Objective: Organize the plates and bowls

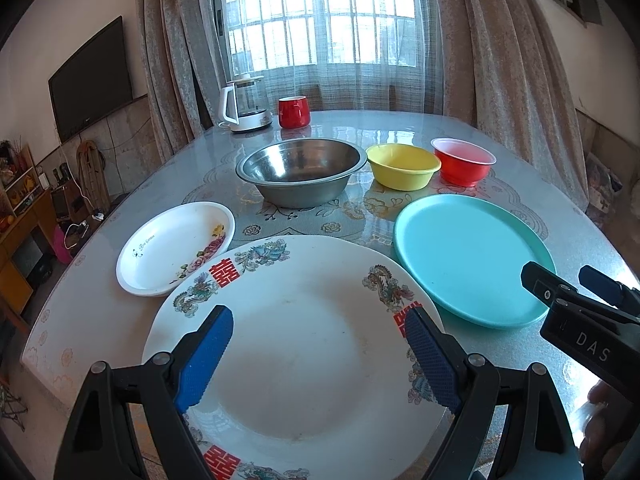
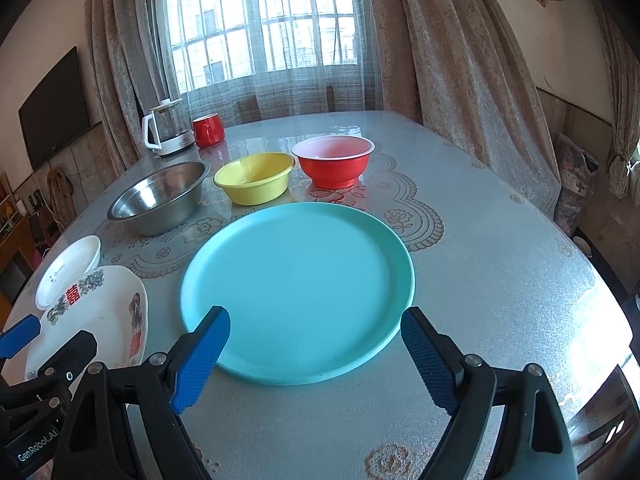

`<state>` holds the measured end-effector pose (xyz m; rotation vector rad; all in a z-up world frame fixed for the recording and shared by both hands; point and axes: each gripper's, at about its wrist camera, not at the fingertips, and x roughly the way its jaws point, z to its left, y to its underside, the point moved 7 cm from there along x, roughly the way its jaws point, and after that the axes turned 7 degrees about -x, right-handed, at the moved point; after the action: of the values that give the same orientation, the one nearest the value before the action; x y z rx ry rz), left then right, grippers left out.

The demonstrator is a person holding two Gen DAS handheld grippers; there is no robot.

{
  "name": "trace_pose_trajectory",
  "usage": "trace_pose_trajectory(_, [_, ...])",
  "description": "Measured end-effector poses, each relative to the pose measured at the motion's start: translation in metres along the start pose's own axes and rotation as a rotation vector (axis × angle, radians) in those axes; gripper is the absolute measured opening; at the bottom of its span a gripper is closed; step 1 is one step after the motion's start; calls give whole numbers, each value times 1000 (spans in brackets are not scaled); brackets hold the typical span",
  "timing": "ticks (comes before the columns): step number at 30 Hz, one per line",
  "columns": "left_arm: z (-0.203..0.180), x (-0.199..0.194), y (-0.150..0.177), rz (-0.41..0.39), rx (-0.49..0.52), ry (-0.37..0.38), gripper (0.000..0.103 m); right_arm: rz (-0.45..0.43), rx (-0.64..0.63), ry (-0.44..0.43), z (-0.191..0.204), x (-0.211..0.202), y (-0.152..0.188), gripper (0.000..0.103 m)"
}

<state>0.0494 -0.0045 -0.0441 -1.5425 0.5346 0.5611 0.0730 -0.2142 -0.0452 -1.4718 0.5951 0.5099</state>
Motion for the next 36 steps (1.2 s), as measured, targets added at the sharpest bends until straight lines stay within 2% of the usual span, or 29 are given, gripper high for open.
trace_pose_trajectory(26, [-18,6,1,16,62,18,88,10,61,4,-28,1,3,89])
trace_pose_trajectory(36, [-24,11,-1,32,86,31,88,34,117,-25,-40,6,6,89])
